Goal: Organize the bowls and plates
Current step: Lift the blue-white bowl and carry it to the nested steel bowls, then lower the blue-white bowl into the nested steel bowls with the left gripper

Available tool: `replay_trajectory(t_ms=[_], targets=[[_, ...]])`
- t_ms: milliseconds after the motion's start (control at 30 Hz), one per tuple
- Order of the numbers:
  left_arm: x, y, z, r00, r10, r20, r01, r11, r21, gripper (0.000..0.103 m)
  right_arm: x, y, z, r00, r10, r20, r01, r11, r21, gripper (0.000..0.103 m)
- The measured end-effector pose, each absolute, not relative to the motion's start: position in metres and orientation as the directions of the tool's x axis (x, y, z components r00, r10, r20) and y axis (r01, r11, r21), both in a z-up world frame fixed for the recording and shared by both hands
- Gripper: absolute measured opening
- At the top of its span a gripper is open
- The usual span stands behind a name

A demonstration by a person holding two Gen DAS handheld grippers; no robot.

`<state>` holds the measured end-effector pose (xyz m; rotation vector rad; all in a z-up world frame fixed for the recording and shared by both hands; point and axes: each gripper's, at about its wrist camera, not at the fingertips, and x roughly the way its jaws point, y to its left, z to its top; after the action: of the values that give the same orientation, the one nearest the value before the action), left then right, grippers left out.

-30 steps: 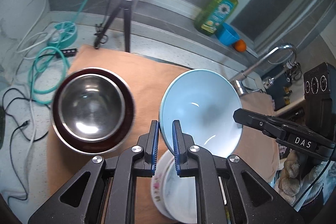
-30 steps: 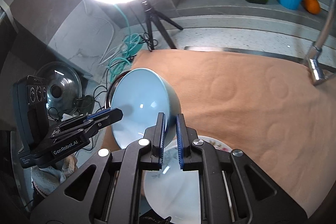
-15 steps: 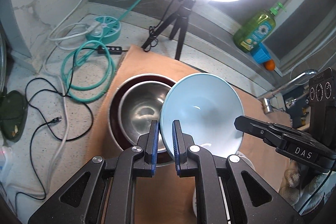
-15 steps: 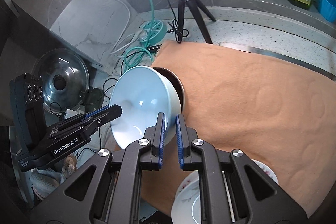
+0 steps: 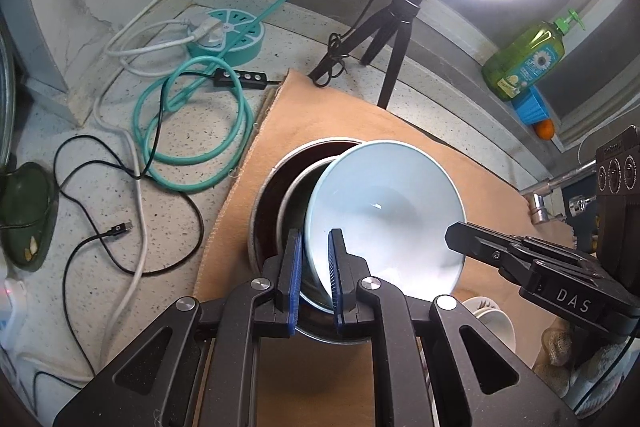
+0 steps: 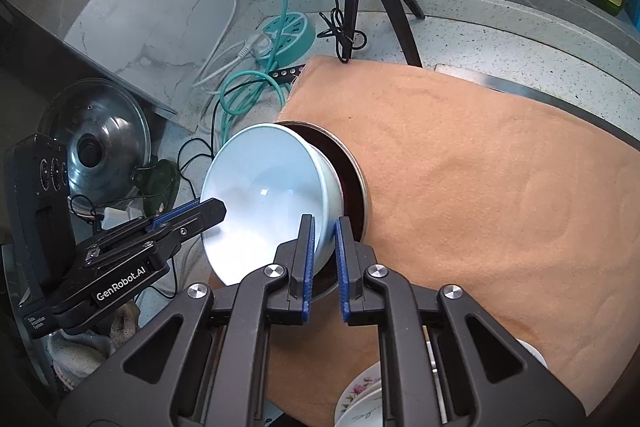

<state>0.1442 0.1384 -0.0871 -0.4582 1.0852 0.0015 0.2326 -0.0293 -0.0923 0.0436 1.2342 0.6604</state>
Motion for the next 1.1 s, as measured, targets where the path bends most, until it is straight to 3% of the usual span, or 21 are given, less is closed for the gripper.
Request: replay_trajectory(t_ms=[1100], targets=[[0.135, 0.156, -0.087, 0.500, -0.179, -0.847, -0.258, 0.903, -0.343, 0.012, 0.235, -0.020, -0.097, 0.173, 0.461, -0.870, -0.478, 0.812, 0.335, 0.013]])
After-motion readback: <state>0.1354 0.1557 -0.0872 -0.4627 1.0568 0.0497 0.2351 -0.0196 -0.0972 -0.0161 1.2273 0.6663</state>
